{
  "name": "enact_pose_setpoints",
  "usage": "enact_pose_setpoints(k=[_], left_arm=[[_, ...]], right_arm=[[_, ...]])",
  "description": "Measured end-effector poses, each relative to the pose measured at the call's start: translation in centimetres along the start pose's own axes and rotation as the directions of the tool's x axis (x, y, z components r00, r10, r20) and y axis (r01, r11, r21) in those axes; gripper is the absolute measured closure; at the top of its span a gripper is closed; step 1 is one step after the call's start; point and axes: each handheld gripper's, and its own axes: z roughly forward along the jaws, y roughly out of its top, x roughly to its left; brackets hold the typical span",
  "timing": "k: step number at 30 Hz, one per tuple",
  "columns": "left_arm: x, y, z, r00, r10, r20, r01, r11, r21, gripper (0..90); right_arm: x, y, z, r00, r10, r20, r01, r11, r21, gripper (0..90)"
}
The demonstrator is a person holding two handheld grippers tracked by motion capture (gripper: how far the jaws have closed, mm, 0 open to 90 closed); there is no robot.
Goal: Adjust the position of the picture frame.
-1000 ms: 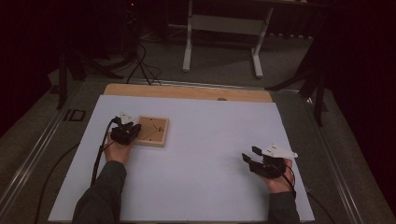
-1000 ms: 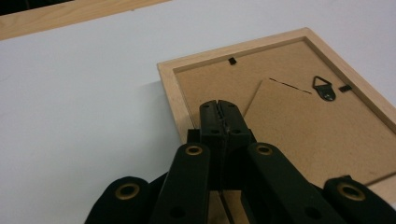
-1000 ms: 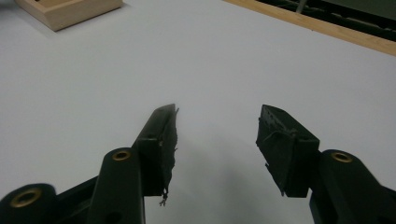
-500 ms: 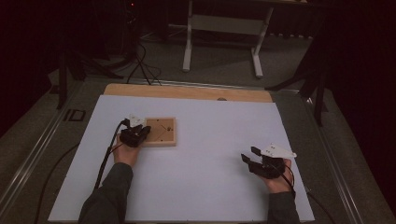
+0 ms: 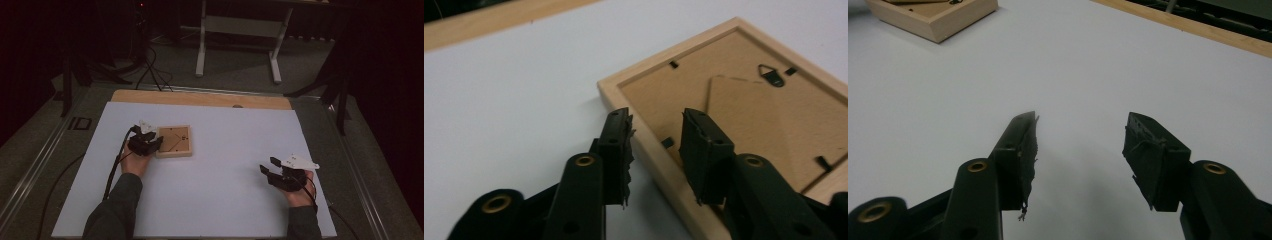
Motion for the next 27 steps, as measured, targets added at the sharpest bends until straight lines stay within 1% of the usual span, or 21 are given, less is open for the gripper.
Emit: enact_pose_setpoints(k=[3, 4, 5, 6, 7, 10, 12, 14, 19, 22, 27], left_arm=[[0.4, 0.0, 0.1, 0.9981, -0.052, 0.034, 0.052, 0.9987, 0.003, 63.1], [0.7, 0.0, 0.1, 0.995, -0.082, 0.056, 0.082, 0.9966, 0.009, 63.2], [0.9, -0.1, 0.2, 0.9924, -0.1, 0.072, 0.099, 0.995, 0.012, 64.3], [0.9, -0.1, 0.2, 0.9924, -0.1, 0.072, 0.099, 0.995, 0.012, 66.0], [1.2, -0.1, 0.2, 0.9872, -0.12, 0.105, 0.119, 0.9928, 0.014, 69.3], [1.5, -0.1, 0.2, 0.9822, -0.142, 0.123, 0.14, 0.9898, 0.026, 69.7], [1.5, -0.1, 0.2, 0.9812, -0.139, 0.134, 0.136, 0.9902, 0.029, 70.2], [1.5, -0.1, 0.2, 0.9815, -0.136, 0.134, 0.134, 0.9906, 0.028, 70.6], [-0.1, 0.0, 0.3, 0.987, -0.084, 0.138, 0.083, 0.9965, 0.012, 70.7], [-1.1, 0.0, 0.3, 0.991, -0.048, 0.125, 0.048, 0.9988, -0.002, 70.9], [-2.2, 0.1, 0.5, 0.9893, -0.021, 0.144, 0.024, 0.9996, -0.015, 71.0]], right_arm=[[0.1, 0.0, 0.1, 1.0, -0.005, 0.001, 0.005, 1.0, 0.001, 46.4], [0.1, 0.0, 0.1, 1.0, -0.006, 0.001, 0.006, 1.0, 0.002, 46.4], [0.1, 0.0, 0.1, 1.0, -0.009, 0.001, 0.009, 1.0, 0.003, 46.4], [0.1, 0.0, 0.1, 1.0, -0.009, 0.001, 0.009, 1.0, 0.003, 46.4], [0.2, 0.0, 0.1, 1.0, -0.01, -0.001, 0.01, 1.0, 0.005, 46.3], [0.2, 0.0, 0.2, 0.9999, -0.01, -0.001, 0.01, 1.0, 0.005, 46.2], [0.2, 0.0, 0.2, 0.9999, -0.012, -0.001, 0.012, 1.0, 0.007, 46.1], [0.3, 0.0, 0.3, 0.9999, -0.014, -0.001, 0.014, 1.0, 0.007, 46.0], [0.3, 0.0, 0.3, 0.9999, -0.014, -0.001, 0.014, 1.0, 0.007, 46.0], [0.3, 0.0, 0.2, 0.9999, -0.012, -0.001, 0.012, 1.0, 0.004, 46.0], [0.3, 0.0, 0.2, 0.9999, -0.011, -0.003, 0.011, 1.0, 0.003, 46.0]])
